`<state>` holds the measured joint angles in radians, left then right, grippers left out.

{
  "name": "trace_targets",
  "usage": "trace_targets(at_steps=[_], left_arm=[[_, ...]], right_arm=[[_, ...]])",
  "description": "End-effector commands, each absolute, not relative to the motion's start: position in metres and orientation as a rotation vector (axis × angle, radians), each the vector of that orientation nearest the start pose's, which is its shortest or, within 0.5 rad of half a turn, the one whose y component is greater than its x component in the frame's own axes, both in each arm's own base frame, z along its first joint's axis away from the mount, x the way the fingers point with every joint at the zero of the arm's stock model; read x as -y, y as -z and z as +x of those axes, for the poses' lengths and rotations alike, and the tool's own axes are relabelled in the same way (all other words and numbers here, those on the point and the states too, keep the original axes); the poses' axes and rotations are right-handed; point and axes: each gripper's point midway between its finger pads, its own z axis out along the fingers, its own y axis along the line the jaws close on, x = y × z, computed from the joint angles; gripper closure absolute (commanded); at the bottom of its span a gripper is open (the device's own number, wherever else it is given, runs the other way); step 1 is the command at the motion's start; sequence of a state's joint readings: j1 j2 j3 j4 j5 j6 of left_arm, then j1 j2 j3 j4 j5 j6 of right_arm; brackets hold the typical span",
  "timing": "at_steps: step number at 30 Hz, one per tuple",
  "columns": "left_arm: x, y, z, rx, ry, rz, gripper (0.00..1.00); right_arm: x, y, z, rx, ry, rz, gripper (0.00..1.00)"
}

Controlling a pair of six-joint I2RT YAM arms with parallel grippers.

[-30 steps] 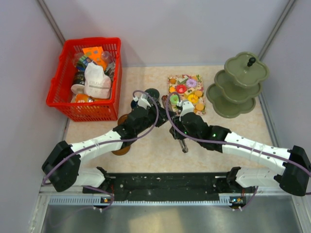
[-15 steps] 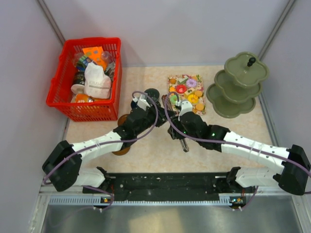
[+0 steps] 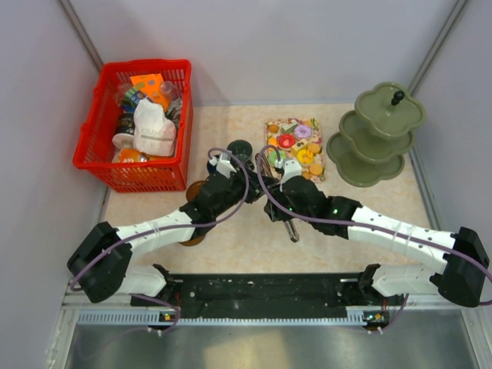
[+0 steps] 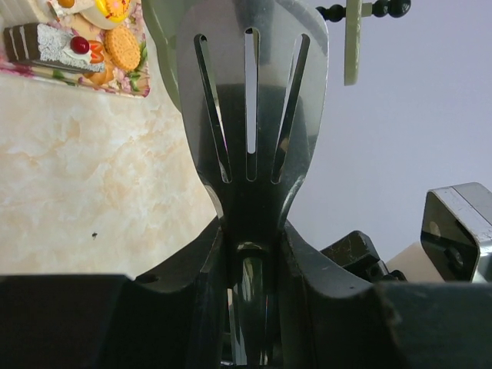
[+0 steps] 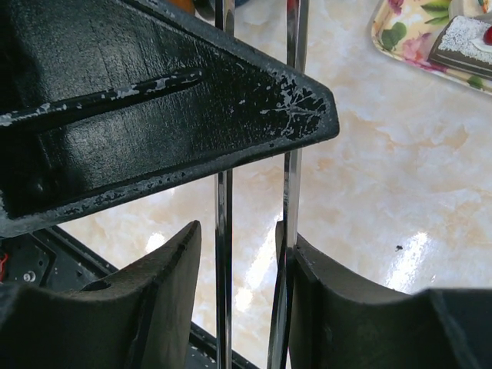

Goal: Serve the afternoon tea
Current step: Pick up the clamp from the center of the board.

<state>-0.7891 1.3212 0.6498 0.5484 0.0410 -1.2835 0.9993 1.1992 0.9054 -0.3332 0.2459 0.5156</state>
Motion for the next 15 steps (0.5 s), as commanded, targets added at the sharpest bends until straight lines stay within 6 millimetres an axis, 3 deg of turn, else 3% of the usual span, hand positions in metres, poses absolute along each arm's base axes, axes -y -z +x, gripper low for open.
trace_targets(at_steps=[1,15], left_arm=[[0.3421,-0.2320,0.2688,-1.868,1.583,-0.458,1.00],[0.3432,-0.2303,0.2666,-1.882,1.583,-0.443,1.00]], right_arm=[[-0.3008,-0.2045,0.2132,-2.134,-0.651,-0.403,0.57],[-0.2934,-0.2044,0.2150,-2.153,-0.593,-0.407,0.50]])
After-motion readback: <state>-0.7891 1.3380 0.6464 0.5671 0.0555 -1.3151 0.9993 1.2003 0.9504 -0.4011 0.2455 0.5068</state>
